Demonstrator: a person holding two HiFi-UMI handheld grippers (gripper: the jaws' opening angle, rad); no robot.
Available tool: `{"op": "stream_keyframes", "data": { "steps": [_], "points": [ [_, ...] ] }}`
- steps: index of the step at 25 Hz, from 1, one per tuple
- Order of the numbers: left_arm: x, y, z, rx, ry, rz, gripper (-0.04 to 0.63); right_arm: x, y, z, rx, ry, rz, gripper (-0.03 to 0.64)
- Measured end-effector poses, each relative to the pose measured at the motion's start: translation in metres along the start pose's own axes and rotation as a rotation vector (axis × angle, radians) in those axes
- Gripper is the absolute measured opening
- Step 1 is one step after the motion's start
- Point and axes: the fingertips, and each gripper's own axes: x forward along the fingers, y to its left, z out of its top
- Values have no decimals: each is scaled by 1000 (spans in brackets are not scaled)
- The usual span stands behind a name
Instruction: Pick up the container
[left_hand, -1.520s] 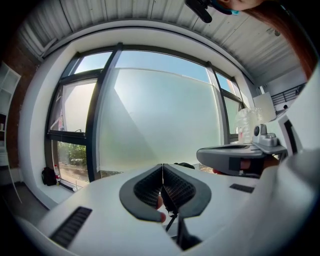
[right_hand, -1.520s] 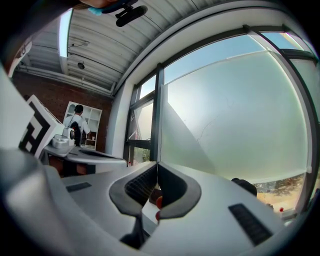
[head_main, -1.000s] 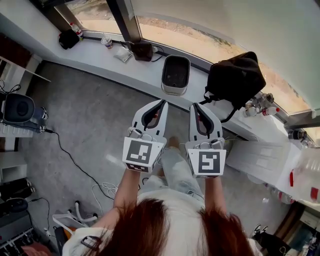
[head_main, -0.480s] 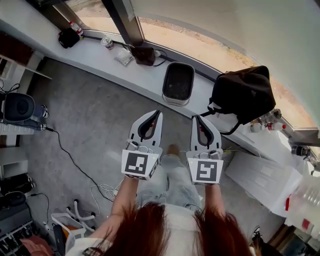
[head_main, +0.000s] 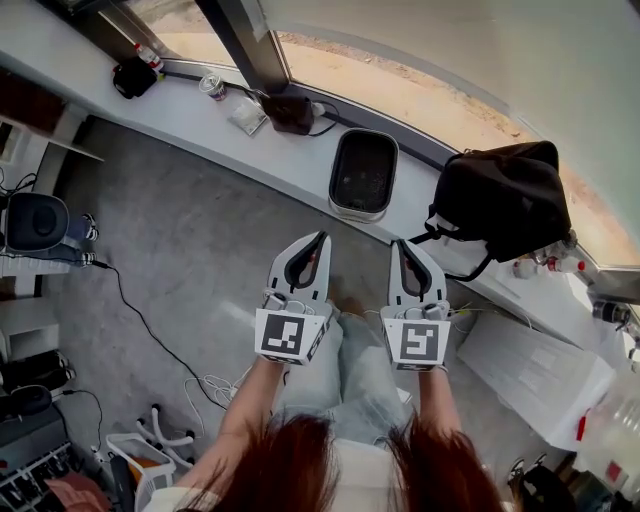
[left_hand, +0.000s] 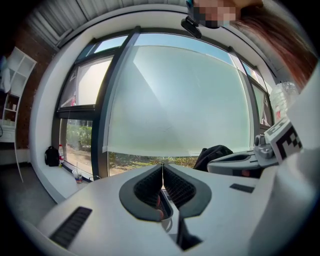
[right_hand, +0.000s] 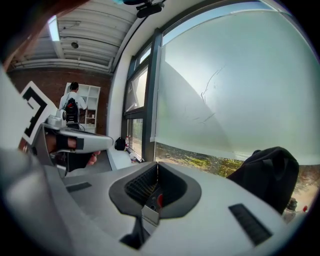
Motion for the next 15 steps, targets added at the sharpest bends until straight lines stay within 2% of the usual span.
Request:
{"op": "stream_keyframes", "data": {
  "steps": [15],
  "points": [
    [53, 37, -114, 1, 81, -28, 17, 66, 9, -100, 10, 41, 26, 25]
  ]
}}
